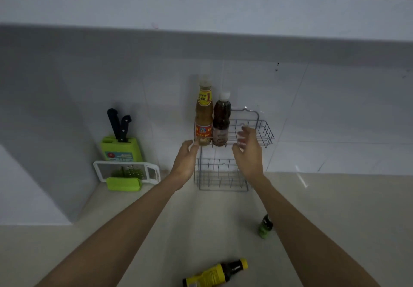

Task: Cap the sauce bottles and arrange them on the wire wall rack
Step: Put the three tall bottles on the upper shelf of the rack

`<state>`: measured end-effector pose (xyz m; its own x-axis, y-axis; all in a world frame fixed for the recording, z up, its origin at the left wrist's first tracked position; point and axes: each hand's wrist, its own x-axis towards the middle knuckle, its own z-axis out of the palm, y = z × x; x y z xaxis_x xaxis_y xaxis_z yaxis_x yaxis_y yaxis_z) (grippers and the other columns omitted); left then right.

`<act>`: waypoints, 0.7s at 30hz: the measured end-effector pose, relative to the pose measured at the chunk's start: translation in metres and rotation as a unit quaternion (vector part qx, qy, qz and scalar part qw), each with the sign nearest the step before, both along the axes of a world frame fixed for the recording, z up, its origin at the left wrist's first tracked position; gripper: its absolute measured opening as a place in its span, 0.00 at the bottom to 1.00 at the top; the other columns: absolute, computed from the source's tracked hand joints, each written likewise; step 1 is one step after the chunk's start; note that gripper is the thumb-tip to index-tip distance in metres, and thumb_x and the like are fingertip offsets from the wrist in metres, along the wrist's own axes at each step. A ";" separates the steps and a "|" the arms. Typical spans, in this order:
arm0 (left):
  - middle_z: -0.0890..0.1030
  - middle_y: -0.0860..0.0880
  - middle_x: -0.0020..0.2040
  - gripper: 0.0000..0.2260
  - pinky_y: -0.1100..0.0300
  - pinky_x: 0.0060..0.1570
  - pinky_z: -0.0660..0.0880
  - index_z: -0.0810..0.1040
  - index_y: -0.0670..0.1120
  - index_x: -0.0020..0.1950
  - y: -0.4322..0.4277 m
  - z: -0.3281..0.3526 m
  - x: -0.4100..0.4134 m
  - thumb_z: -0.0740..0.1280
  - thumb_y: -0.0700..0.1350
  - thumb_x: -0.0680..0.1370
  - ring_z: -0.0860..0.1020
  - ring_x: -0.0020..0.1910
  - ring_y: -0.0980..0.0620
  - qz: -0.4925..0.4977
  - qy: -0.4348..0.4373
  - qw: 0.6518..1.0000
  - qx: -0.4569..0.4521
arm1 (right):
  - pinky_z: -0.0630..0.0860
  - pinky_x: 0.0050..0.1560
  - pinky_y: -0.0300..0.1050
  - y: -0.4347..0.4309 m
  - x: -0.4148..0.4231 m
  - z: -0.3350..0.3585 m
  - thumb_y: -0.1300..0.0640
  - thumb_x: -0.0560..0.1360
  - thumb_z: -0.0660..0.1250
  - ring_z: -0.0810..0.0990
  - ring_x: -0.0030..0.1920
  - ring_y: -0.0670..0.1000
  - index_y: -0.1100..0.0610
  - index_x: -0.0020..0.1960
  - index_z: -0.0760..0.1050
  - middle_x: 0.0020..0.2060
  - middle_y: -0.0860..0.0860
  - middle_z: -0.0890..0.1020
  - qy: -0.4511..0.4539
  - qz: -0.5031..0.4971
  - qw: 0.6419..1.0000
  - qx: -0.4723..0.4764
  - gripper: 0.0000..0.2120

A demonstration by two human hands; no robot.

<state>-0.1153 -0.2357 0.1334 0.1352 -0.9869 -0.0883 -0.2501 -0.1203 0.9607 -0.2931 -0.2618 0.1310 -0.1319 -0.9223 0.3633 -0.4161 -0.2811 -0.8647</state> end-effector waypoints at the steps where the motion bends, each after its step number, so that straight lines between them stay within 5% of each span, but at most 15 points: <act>1: 0.68 0.48 0.73 0.20 0.59 0.64 0.62 0.65 0.48 0.73 0.008 -0.007 0.003 0.55 0.53 0.82 0.67 0.70 0.49 -0.022 -0.021 0.999 0.020 | 0.77 0.56 0.45 0.013 -0.004 -0.011 0.67 0.75 0.65 0.79 0.53 0.52 0.58 0.66 0.68 0.54 0.54 0.80 0.025 0.020 0.999 0.029 0.20; 3: 0.74 0.48 0.67 0.15 0.61 0.59 0.64 0.74 0.47 0.66 0.024 -0.022 0.010 0.59 0.49 0.81 0.71 0.66 0.50 -0.089 -0.045 0.993 0.066 | 0.77 0.52 0.41 0.037 -0.016 -0.041 0.66 0.75 0.66 0.81 0.52 0.55 0.58 0.61 0.73 0.50 0.55 0.82 0.139 0.139 0.968 0.156 0.15; 6: 0.77 0.49 0.61 0.14 0.61 0.57 0.66 0.78 0.44 0.62 0.052 -0.044 0.019 0.62 0.48 0.80 0.74 0.62 0.50 -0.151 -0.071 0.979 0.120 | 0.74 0.53 0.38 0.075 -0.031 -0.091 0.59 0.71 0.74 0.78 0.56 0.54 0.57 0.61 0.77 0.57 0.56 0.80 0.331 0.333 0.821 0.324 0.19; 10: 0.76 0.48 0.64 0.15 0.60 0.55 0.67 0.77 0.45 0.64 0.071 -0.063 0.029 0.62 0.49 0.80 0.73 0.60 0.50 -0.159 -0.072 0.970 0.169 | 0.74 0.53 0.47 0.115 -0.037 -0.138 0.53 0.64 0.78 0.76 0.58 0.57 0.57 0.63 0.74 0.59 0.55 0.77 0.466 0.390 0.702 0.371 0.29; 17: 0.77 0.49 0.64 0.11 0.57 0.55 0.68 0.77 0.50 0.60 0.086 -0.082 0.038 0.62 0.51 0.80 0.75 0.62 0.47 -0.164 -0.073 0.959 0.219 | 0.70 0.48 0.47 0.136 -0.041 -0.173 0.62 0.71 0.74 0.77 0.58 0.60 0.63 0.59 0.77 0.54 0.58 0.77 0.554 0.328 0.695 0.321 0.17; 21: 0.77 0.48 0.63 0.12 0.56 0.57 0.69 0.77 0.49 0.61 0.090 -0.085 0.039 0.62 0.50 0.80 0.75 0.62 0.46 -0.162 -0.066 0.958 0.226 | 0.68 0.47 0.43 0.132 -0.044 -0.168 0.59 0.73 0.72 0.77 0.59 0.59 0.63 0.60 0.77 0.57 0.59 0.79 0.487 0.329 0.723 0.364 0.17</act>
